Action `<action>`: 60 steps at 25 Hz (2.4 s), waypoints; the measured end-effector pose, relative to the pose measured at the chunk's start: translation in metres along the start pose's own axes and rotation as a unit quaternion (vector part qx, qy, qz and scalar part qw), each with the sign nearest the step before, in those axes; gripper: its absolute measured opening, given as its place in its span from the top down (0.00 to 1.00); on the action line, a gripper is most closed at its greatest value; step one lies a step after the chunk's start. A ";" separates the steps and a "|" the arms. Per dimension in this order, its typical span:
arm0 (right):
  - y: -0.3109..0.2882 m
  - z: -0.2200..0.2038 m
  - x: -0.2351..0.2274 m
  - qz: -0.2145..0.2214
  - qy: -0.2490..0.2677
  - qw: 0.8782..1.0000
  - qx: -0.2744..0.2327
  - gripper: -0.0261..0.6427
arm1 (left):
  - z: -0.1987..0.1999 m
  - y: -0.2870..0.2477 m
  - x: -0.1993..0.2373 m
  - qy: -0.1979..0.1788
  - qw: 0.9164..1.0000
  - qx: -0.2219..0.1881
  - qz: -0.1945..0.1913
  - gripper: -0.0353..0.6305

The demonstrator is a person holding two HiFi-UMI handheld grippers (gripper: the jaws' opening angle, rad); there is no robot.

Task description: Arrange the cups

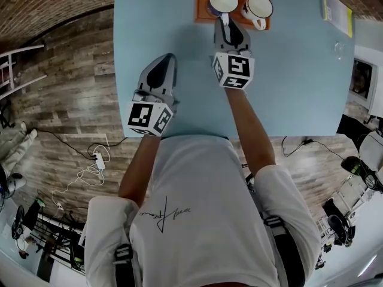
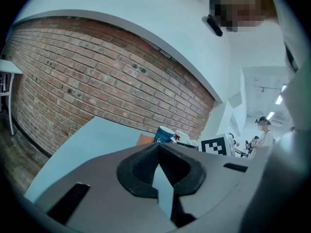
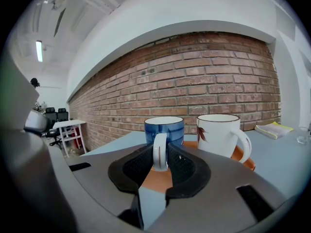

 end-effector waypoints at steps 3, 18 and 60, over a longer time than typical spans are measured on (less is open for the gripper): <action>0.004 0.002 -0.001 0.003 0.002 1.000 -0.001 0.86 | -0.001 0.001 -0.001 0.002 1.000 -0.002 0.003 0.94; 0.032 0.009 -0.001 -0.003 -0.005 1.000 -0.001 0.86 | -0.001 0.007 -0.018 -0.004 1.000 -0.011 -0.010 0.94; 0.212 0.085 -0.008 0.136 -0.007 0.991 -0.016 0.93 | -0.006 0.061 -0.135 -0.047 0.997 -0.030 -0.058 0.94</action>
Point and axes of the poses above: the fingertips, and each gripper's own axes: y backward along the fingers, x to its left, z out of its top, the point moved 10 cm from there along y, backward along the fingers, and after that the axes turned 9 degrees about -x, right-handed, at the moved point
